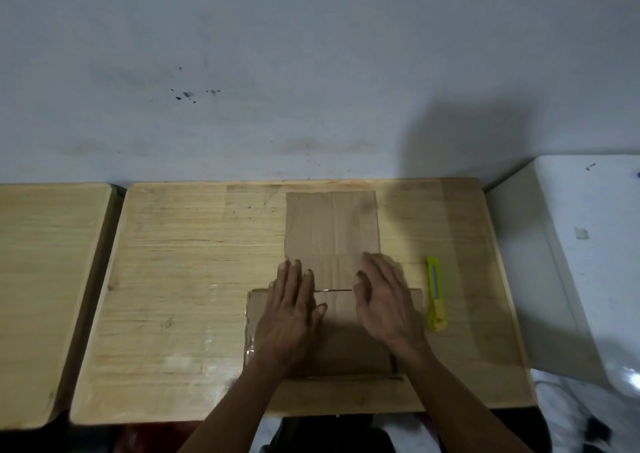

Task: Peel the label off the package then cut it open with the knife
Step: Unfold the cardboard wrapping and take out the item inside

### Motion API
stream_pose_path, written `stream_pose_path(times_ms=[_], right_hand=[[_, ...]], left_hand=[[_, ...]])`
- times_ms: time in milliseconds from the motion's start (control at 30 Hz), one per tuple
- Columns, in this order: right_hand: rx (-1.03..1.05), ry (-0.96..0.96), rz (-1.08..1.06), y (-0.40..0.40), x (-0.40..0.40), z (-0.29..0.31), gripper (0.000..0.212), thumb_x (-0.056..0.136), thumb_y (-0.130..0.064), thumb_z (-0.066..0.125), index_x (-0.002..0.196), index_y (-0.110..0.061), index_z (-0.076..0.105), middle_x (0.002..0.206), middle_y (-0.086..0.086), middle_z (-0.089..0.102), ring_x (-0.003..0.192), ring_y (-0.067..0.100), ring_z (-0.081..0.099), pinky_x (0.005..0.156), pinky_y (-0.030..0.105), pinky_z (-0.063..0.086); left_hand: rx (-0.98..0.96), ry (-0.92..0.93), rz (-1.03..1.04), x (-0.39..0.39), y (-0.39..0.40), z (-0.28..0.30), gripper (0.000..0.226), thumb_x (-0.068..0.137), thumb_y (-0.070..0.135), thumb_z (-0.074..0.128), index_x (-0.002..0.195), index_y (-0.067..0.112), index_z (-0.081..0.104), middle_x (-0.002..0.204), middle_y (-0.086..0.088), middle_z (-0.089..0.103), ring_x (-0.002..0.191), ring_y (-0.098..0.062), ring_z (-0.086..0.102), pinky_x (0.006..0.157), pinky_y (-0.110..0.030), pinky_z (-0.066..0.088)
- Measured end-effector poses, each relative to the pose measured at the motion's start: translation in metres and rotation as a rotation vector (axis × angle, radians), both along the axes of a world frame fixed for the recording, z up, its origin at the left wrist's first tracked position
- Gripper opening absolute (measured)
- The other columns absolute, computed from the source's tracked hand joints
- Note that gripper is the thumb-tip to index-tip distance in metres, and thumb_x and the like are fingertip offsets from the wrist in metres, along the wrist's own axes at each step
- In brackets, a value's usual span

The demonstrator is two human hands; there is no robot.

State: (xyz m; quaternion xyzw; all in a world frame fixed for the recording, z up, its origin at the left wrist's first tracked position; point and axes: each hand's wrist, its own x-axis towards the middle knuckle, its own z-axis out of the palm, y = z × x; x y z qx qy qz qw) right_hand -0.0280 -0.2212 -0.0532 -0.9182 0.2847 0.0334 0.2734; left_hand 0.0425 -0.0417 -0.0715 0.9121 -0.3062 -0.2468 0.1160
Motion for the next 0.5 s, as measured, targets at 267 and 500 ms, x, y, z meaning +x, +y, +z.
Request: stream_pose_path(times_ms=[267,500], right_hand=[[-0.076,0.219,0.256,0.018,-0.055,-0.011,0.059,0.099,-0.048,0.021,0.154,-0.027,0.019,0.164,-0.006,0.010,0.151,0.013,0.000,0.122,0.039,0.014],[-0.037,0.334,0.326,0.012,-0.052,-0.001,0.059,0.101,-0.047,0.014,0.155,-0.028,0.003,0.163,-0.011,-0.011,0.149,0.009,-0.015,0.122,0.037,0.005]], left_hand=[[0.032,0.051,0.004,-0.026,0.017,-0.002,0.075,0.101,0.062,0.020,0.158,0.026,-0.014,0.163,0.002,-0.030,0.148,-0.015,-0.034,0.122,-0.036,-0.014],[0.129,0.078,-0.072,-0.021,0.017,-0.001,0.076,0.101,0.060,0.017,0.156,0.022,-0.018,0.161,-0.002,-0.032,0.147,-0.021,-0.033,0.124,-0.040,-0.011]])
